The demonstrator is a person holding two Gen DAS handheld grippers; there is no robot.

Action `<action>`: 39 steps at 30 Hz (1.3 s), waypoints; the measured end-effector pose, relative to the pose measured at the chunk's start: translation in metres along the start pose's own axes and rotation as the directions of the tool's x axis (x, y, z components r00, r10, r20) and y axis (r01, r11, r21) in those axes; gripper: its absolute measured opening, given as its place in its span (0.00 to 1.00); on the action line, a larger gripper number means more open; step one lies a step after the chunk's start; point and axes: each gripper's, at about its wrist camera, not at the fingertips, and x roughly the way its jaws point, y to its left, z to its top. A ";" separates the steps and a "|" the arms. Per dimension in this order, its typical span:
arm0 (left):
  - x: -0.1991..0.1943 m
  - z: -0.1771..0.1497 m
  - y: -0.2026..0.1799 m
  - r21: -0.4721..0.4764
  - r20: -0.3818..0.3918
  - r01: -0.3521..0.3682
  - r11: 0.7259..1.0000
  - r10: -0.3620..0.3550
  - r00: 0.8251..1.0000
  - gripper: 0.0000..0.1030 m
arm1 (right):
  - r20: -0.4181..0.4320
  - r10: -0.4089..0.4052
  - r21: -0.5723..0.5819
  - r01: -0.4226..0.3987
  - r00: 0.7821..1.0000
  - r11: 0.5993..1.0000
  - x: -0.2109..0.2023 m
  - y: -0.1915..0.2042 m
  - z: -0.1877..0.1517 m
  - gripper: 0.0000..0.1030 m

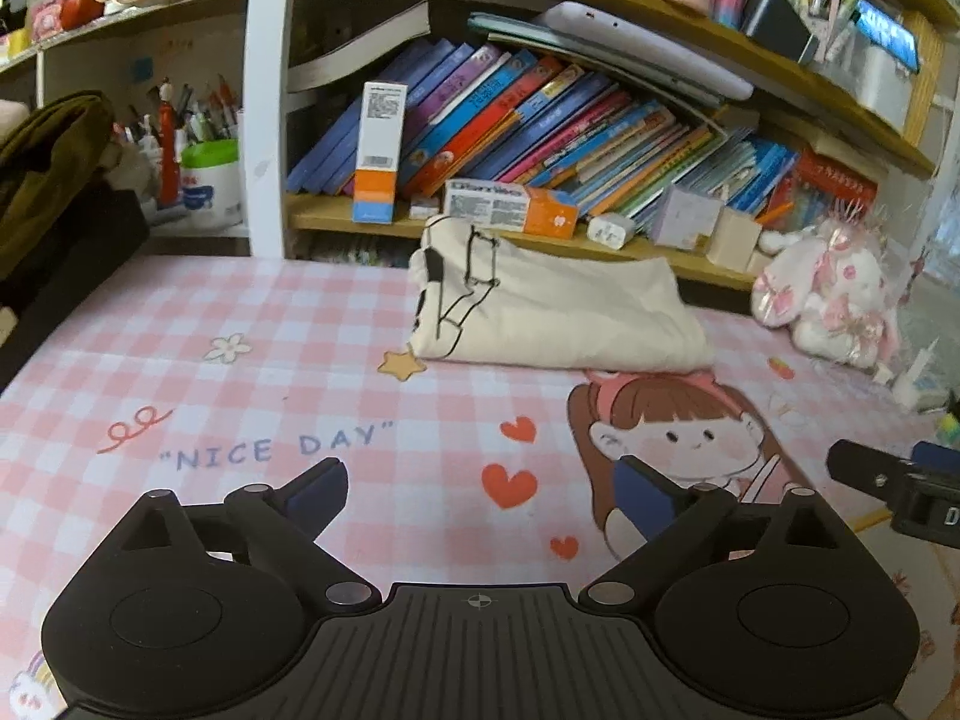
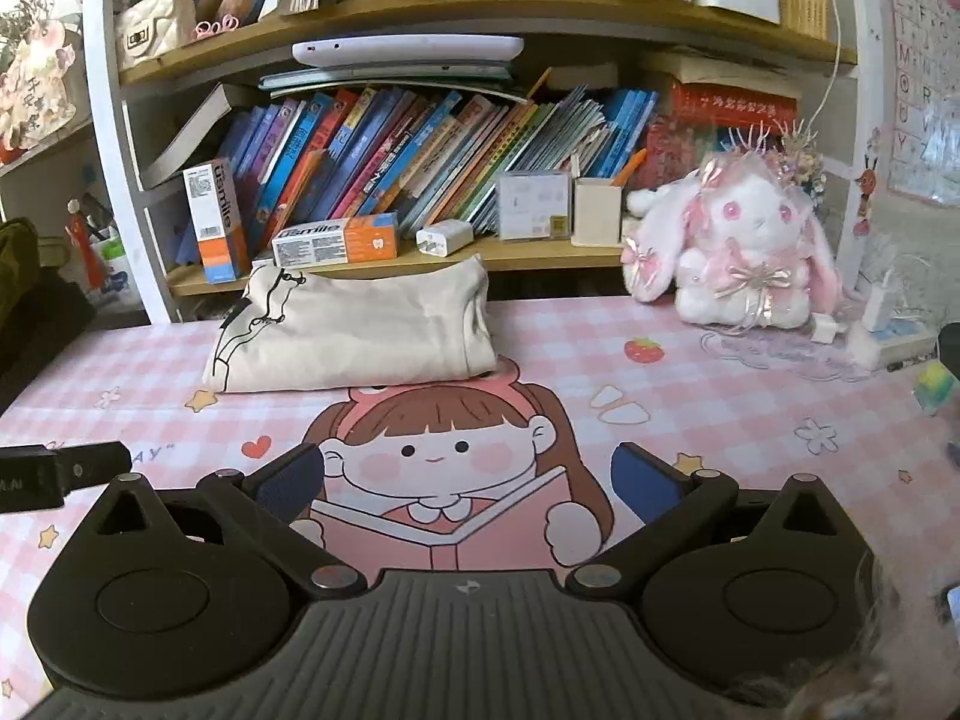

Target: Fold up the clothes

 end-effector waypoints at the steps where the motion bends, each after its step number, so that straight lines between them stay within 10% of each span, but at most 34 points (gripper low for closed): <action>1: -0.002 -0.001 -0.001 -0.002 0.001 -0.007 1.000 0.007 1.000 0.94 | -0.003 0.004 0.001 -0.004 1.000 1.000 -0.001 -0.001 -0.001 1.00; 39: -0.014 -0.021 -0.033 0.028 -0.044 -0.095 0.995 0.096 0.994 1.00 | -0.051 0.070 0.000 -0.070 0.996 0.998 -0.011 -0.015 -0.016 1.00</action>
